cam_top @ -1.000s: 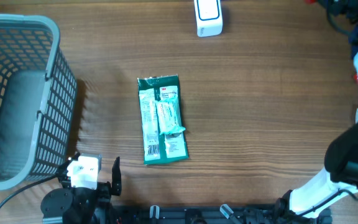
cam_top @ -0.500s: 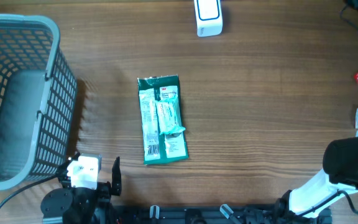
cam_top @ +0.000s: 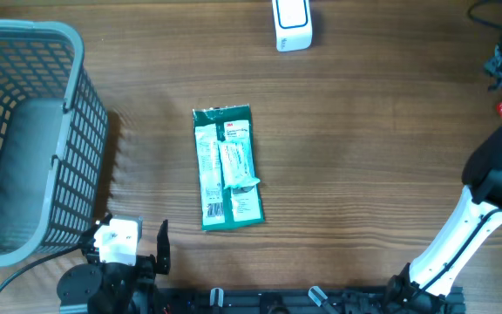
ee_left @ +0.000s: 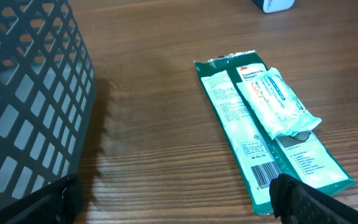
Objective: Scan the item barcode
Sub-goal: 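Carry the sauce bottle to the right side and release it, then move the right gripper over the green Zappy wipes pack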
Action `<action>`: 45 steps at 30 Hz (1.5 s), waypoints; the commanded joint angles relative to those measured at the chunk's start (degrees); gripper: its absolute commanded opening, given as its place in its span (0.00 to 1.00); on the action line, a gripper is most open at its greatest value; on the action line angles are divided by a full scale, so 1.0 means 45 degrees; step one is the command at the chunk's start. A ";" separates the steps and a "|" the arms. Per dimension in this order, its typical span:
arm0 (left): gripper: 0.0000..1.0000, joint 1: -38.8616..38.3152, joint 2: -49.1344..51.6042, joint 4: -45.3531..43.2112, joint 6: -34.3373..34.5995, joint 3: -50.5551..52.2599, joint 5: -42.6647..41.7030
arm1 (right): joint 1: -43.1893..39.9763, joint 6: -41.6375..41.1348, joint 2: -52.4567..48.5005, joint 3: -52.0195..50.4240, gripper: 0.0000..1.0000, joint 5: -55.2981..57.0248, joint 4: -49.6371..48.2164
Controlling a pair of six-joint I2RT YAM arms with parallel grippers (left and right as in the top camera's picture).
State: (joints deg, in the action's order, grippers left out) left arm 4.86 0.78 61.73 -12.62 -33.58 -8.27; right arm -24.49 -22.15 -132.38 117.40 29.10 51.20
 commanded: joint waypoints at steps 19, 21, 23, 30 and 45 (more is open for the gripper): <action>1.00 -0.0058 -0.0087 -0.0024 -0.0146 -0.0015 -0.0151 | -0.1049 -0.0937 0.1914 0.0899 1.00 -0.3444 0.1156; 1.00 -0.0058 -0.0087 -0.0029 -0.0146 -0.0015 -0.0151 | -0.0685 -0.1710 0.2759 0.0899 0.99 -0.4648 0.1656; 1.00 -0.0058 -0.0087 -0.0024 -0.0146 -0.0015 -0.0151 | -0.0083 -0.2555 0.3478 0.0899 1.00 -0.6484 0.2569; 1.00 -0.0058 -0.0087 -0.0024 -0.0146 -0.0015 -0.0151 | 0.3813 -0.2098 0.3861 0.0860 0.99 -1.0496 0.6062; 1.00 -0.0058 -0.0087 -0.0024 -0.0146 -0.0015 -0.0151 | 1.3780 0.0903 0.3818 -0.3769 0.89 -0.9083 0.3419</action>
State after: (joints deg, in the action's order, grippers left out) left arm 4.86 0.78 61.76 -12.62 -33.58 -8.27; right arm 32.93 -21.76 -114.43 105.56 -13.47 70.17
